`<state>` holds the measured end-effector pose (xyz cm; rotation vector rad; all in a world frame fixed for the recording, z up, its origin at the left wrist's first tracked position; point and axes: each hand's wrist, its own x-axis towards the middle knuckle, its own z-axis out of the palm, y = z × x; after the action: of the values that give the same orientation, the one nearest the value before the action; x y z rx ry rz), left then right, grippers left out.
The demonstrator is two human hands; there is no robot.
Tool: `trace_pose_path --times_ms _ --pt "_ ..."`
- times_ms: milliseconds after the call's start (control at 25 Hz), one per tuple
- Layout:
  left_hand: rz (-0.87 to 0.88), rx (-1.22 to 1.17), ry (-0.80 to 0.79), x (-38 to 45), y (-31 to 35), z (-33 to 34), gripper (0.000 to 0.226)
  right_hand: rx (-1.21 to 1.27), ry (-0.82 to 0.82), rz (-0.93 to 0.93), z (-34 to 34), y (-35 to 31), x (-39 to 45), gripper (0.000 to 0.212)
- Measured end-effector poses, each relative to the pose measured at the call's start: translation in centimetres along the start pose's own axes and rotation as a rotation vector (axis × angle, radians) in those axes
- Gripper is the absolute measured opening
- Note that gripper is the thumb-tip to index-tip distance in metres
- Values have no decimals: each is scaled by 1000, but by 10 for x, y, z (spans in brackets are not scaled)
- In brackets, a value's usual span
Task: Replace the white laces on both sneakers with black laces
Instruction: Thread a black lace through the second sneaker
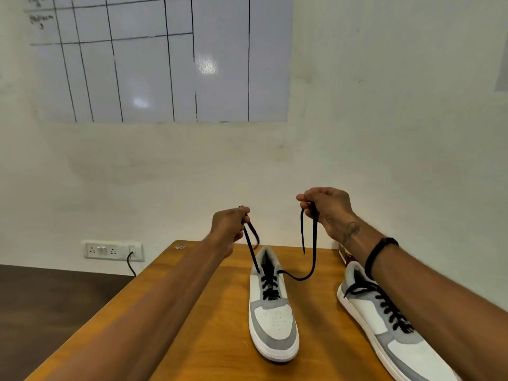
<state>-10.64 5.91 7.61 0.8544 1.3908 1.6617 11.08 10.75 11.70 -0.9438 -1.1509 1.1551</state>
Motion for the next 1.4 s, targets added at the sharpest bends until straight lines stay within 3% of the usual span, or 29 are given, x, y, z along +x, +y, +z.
trace_pose_path --times_ms 320,440,560,640,720,840,920,1000,1080,1240,1320,1400 --pt "394 143 -119 -11 105 9 17 136 37 -296 33 -144 17 13" --pt "472 322 -143 -12 116 7 23 5 50 -375 36 -170 19 26" --pt "559 434 -163 -19 119 11 30 -308 -58 -335 34 -157 16 34" --pt "681 534 -131 -25 121 17 38 -506 -147 -308 32 -135 15 20" --pt "847 659 -90 -32 124 22 44 -586 -267 -298 32 -113 8 9" --pt "966 755 -203 -45 127 34 45 -638 -496 -270 33 -90 -10 23" --pt "920 765 -295 -45 119 40 46 -591 -701 -216 33 -78 -26 23" --pt "807 725 -349 -37 100 41 51 -532 -807 -177 32 -65 -35 23" --pt "610 661 -438 -30 77 36 65 -517 -836 -152 27 -53 -37 24" --pt "4 492 -741 -21 26 17 102 -650 -876 -118 8 -30 -29 23" --pt "-116 496 -838 -12 5 10 112 -659 -942 -74 -3 -24 -26 25" --pt "-132 517 -855 -7 -6 8 107 -663 -979 -67 -10 -20 -25 25"
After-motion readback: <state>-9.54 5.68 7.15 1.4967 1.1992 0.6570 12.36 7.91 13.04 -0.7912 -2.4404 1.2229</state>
